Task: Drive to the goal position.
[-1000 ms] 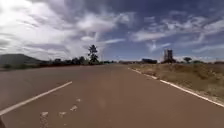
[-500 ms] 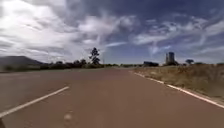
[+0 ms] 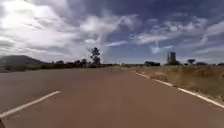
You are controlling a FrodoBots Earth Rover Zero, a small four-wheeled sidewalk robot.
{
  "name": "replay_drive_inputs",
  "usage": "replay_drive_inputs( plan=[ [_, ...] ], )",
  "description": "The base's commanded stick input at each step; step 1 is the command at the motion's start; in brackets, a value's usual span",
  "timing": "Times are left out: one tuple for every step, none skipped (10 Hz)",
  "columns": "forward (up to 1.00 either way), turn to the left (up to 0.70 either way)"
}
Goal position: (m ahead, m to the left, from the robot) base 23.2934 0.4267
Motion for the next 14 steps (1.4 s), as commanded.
replay_drive_inputs(
  plan=[
    [1.00,0.00],
    [1.00,0.00],
    [1.00,0.00],
    [1.00,0.00],
    [1.00,0.00],
    [1.00,0.00],
    [1.00,0.00],
    [1.00,0.00],
    [1.00,0.00],
    [1.00,0.00],
    [1.00,0.00],
    [1.00,0.00],
    [1.00,0.00],
    [1.00,0.00]
  ],
)
